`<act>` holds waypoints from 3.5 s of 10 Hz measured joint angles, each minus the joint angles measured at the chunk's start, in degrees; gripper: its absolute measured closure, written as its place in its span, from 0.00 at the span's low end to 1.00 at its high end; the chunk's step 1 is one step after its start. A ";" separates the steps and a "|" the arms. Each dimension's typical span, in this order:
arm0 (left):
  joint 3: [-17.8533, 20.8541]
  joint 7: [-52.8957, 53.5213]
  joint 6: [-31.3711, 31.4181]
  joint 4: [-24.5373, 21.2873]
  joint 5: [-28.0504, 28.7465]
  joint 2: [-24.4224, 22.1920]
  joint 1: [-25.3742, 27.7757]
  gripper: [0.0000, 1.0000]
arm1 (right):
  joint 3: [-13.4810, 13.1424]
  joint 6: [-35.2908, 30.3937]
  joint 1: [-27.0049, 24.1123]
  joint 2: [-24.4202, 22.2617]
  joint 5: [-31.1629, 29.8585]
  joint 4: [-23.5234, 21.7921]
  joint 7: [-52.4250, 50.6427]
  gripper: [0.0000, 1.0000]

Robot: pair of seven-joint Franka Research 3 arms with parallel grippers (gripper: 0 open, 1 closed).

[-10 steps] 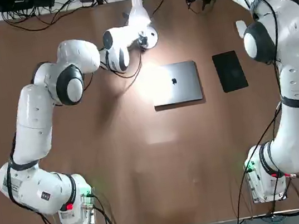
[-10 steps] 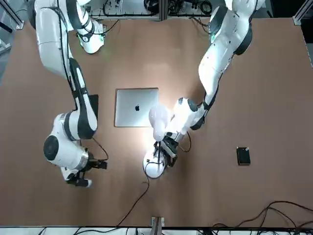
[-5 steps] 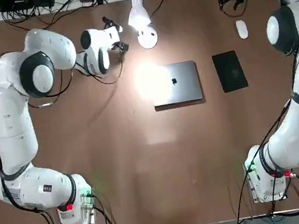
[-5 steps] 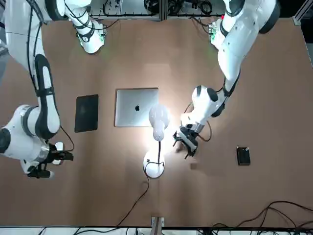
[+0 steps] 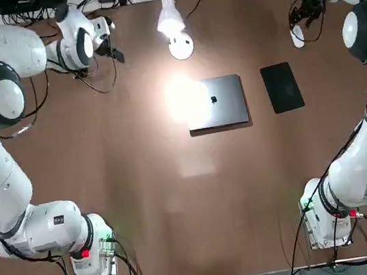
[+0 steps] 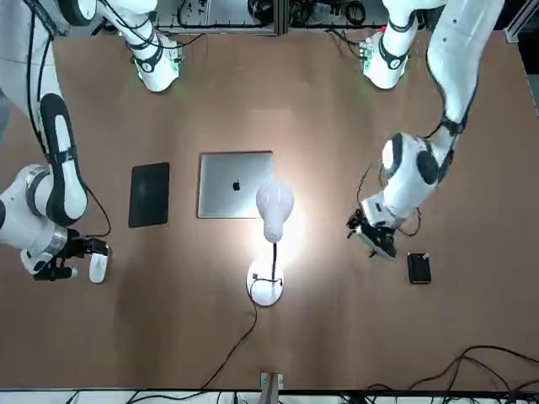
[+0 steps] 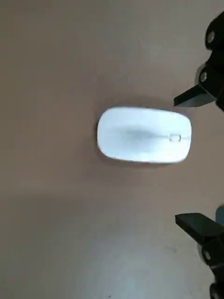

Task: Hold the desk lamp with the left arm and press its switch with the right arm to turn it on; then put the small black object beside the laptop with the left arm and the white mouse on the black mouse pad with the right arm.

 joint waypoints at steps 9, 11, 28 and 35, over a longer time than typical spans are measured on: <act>5.73 -19.99 -20.69 13.72 9.52 3.79 8.15 0.00 | 0.91 9.25 -0.01 4.17 -1.99 -1.53 -0.68 0.00; 7.36 -20.81 -13.92 14.97 11.16 8.60 8.14 0.00 | 0.94 10.59 0.01 4.72 -1.99 -1.53 -0.68 0.00; 10.50 -23.45 -10.73 18.51 11.23 16.24 7.26 0.00 | 1.20 11.14 0.20 6.15 -1.99 -0.70 -0.66 0.35; 10.71 -23.47 -10.75 18.57 11.65 16.73 6.89 0.19 | 1.47 2.41 2.10 2.31 -1.99 0.85 2.66 0.37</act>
